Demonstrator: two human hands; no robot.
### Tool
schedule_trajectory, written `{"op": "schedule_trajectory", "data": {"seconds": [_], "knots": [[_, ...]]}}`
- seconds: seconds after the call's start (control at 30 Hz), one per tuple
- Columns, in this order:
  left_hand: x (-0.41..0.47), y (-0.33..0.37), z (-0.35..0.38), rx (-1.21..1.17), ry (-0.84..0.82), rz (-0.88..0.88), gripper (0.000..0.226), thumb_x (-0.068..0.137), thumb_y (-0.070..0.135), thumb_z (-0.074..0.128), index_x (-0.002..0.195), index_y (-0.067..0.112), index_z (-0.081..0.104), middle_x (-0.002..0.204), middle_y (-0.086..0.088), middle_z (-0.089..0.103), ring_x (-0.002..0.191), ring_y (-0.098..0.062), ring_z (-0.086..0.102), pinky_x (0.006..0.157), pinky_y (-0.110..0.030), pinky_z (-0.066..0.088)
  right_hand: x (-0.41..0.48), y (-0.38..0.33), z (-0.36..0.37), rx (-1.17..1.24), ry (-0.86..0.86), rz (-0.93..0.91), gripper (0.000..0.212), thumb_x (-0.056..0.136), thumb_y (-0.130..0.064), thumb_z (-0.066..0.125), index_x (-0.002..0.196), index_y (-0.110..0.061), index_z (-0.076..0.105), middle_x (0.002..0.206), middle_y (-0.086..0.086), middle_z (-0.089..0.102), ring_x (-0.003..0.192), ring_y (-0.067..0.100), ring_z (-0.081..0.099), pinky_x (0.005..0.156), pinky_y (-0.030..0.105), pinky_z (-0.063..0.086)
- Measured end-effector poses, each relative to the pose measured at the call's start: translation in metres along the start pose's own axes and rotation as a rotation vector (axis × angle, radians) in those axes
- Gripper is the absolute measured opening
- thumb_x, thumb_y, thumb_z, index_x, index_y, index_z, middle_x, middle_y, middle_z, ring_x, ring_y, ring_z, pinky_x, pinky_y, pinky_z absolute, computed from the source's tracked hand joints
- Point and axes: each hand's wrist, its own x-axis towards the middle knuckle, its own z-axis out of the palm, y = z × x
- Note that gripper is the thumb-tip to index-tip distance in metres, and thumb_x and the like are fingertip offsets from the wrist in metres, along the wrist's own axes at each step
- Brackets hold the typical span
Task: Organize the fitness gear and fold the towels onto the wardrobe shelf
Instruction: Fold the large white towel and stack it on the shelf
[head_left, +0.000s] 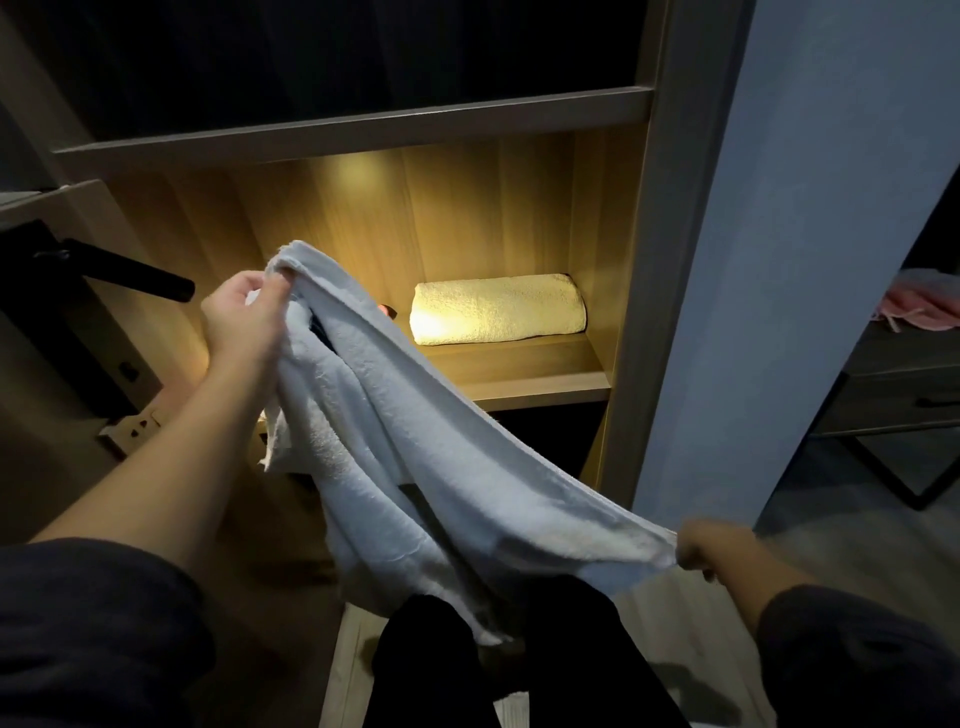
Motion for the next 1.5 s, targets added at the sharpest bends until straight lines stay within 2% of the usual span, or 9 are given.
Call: {"op": "schedule_trajectory", "data": {"seconds": [0.17, 0.37, 0.53, 0.73, 1.07, 1.2, 1.3, 1.4, 1.5], "knots": [[-0.016, 0.016, 0.031, 0.082, -0.212, 0.203, 0.019, 0.092, 0.026, 0.064, 0.086, 0.009, 0.067, 0.08, -0.003, 0.059, 0.075, -0.012, 0.051, 0.07, -0.028, 0.04, -0.016, -0.043, -0.04, 0.252, 0.051, -0.184, 0.016, 0.094, -0.009, 0.048, 0.103, -0.005, 0.061, 0.085, 0.013, 0.061, 0.06, 0.019, 0.056, 0.044, 0.019, 0.041], [-0.029, 0.02, 0.055, 0.221, -0.37, 0.285, 0.022, 0.091, 0.032, 0.066, 0.075, 0.017, 0.066, 0.066, 0.009, 0.057, 0.066, -0.005, 0.05, 0.062, -0.026, 0.038, -0.055, -0.11, -0.103, 0.699, 0.308, -0.583, 0.03, 0.094, -0.015, 0.06, 0.124, -0.015, 0.061, 0.099, -0.002, 0.063, 0.08, 0.009, 0.06, 0.06, 0.017, 0.043], [-0.034, 0.02, 0.058, 0.263, -0.428, 0.288, 0.022, 0.091, 0.029, 0.066, 0.072, 0.017, 0.065, 0.066, 0.008, 0.056, 0.067, -0.005, 0.048, 0.061, -0.017, 0.037, -0.101, -0.15, -0.145, 0.81, 0.424, -0.811, 0.032, 0.092, -0.021, 0.063, 0.124, -0.018, 0.061, 0.121, 0.0, 0.062, 0.111, 0.013, 0.057, 0.094, 0.031, 0.05], [-0.041, 0.02, 0.055, 0.318, -0.575, 0.332, 0.022, 0.091, 0.03, 0.065, 0.073, 0.017, 0.068, 0.065, 0.005, 0.057, 0.068, -0.01, 0.048, 0.062, -0.029, 0.036, -0.135, -0.177, -0.169, 0.935, 0.469, -1.039, 0.024, 0.09, -0.021, 0.068, 0.113, -0.015, 0.063, 0.105, -0.005, 0.066, 0.095, 0.003, 0.061, 0.079, 0.017, 0.049], [-0.044, 0.017, 0.053, 0.28, -0.656, 0.302, 0.023, 0.087, 0.035, 0.071, 0.066, 0.025, 0.064, 0.062, 0.008, 0.054, 0.065, -0.009, 0.046, 0.059, -0.029, 0.033, -0.146, -0.178, -0.166, 0.962, 0.577, -1.071, 0.024, 0.1, -0.025, 0.055, 0.1, -0.002, 0.063, 0.091, 0.006, 0.063, 0.083, 0.015, 0.056, 0.076, 0.036, 0.048], [-0.048, 0.019, 0.056, 0.261, -0.654, 0.31, 0.019, 0.089, 0.034, 0.068, 0.071, 0.029, 0.066, 0.073, 0.013, 0.064, 0.076, -0.007, 0.056, 0.073, -0.031, 0.041, -0.147, -0.183, -0.165, 0.979, 0.646, -1.01, 0.024, 0.102, -0.024, 0.049, 0.095, -0.005, 0.06, 0.088, 0.004, 0.059, 0.079, 0.015, 0.052, 0.072, 0.032, 0.044], [-0.033, 0.014, 0.042, 0.241, -0.505, 0.318, 0.016, 0.092, 0.034, 0.065, 0.083, 0.021, 0.068, 0.085, 0.011, 0.066, 0.087, -0.009, 0.059, 0.079, -0.027, 0.04, -0.138, -0.173, -0.177, 1.065, 0.739, -0.875, 0.024, 0.102, -0.025, 0.045, 0.094, -0.007, 0.059, 0.088, 0.001, 0.058, 0.079, 0.014, 0.053, 0.071, 0.031, 0.046], [-0.001, -0.003, 0.012, 0.331, -0.308, 0.241, 0.045, 0.098, 0.046, 0.052, 0.081, 0.005, 0.064, 0.084, -0.012, 0.062, 0.084, -0.028, 0.055, 0.075, -0.039, 0.04, -0.116, -0.142, -0.194, 1.16, 0.817, -0.698, 0.022, 0.101, -0.025, 0.044, 0.106, -0.01, 0.059, 0.102, 0.003, 0.061, 0.088, 0.013, 0.058, 0.075, 0.029, 0.049], [0.025, -0.025, -0.021, 0.4, -0.164, 0.139, 0.059, 0.098, 0.059, 0.038, 0.07, 0.009, 0.053, 0.073, -0.011, 0.053, 0.074, -0.03, 0.049, 0.067, -0.039, 0.036, -0.092, -0.106, -0.209, 1.126, 0.932, -0.499, 0.02, 0.101, -0.024, 0.04, 0.105, -0.012, 0.056, 0.103, 0.007, 0.06, 0.078, 0.007, 0.051, 0.063, 0.024, 0.04]]}}
